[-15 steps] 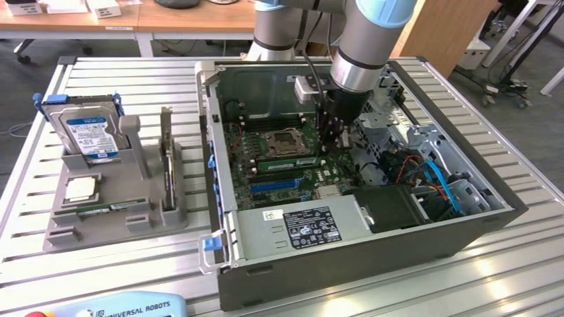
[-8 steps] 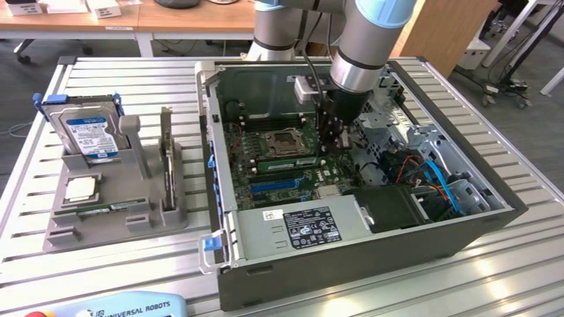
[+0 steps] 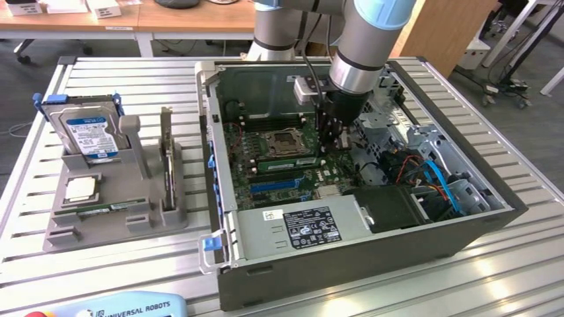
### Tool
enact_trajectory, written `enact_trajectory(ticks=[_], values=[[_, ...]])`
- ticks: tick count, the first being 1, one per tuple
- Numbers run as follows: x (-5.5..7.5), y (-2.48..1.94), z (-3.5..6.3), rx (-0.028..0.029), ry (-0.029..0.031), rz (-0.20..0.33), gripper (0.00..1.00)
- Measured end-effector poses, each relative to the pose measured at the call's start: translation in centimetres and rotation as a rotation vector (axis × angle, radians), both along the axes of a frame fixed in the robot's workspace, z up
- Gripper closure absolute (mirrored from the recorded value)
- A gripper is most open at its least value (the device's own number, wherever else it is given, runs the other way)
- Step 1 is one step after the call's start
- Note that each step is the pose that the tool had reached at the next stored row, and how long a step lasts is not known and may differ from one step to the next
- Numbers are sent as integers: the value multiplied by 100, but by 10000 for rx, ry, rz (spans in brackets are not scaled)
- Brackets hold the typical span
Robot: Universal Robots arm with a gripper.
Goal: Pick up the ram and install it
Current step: 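Press down the ram until it locks into place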
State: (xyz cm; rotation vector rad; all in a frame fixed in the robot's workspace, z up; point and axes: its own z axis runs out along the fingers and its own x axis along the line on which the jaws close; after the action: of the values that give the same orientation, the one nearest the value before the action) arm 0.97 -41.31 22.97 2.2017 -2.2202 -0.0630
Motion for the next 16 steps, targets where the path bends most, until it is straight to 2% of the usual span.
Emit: enact_trajectory(ticks=[16], values=[[0,0,-61,2,-4,-1,90]])
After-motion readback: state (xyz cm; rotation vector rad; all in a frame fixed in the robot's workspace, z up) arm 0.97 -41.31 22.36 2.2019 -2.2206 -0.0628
